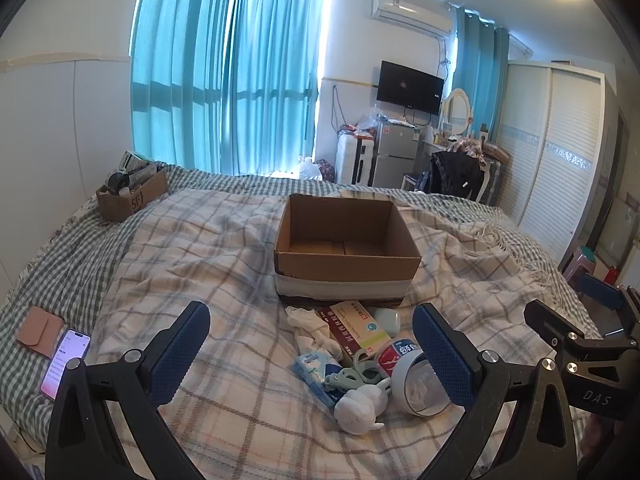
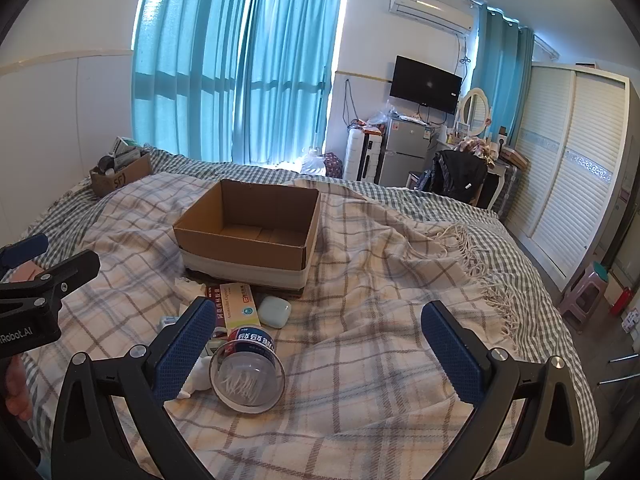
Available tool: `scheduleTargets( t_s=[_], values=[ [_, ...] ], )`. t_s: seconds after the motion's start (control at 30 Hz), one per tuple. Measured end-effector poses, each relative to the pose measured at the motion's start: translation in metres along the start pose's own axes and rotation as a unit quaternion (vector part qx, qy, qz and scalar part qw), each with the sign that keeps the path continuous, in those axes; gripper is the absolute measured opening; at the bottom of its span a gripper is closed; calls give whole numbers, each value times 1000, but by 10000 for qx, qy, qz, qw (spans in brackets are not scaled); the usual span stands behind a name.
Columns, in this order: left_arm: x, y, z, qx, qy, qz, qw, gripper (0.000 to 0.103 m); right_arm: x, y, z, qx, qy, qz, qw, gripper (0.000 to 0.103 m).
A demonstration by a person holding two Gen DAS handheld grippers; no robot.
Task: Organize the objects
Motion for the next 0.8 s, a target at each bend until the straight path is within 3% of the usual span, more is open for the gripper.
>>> scheduleTargets(
  t_s=[0.8],
  values=[
    [0, 2, -2, 56, 69, 33, 10000, 103, 3, 5, 2, 8, -25, 95, 10000, 103]
  ],
)
Point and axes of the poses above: each gripper's, at about its wrist camera, not at the fingertips, and x roughly the way its jaws point, z to its left, y to its underside, the point moved 5 cm from there along x, roughly the way its jaws point, and after that the axes turned 13 degrees about -z, right-handed, at the moved point
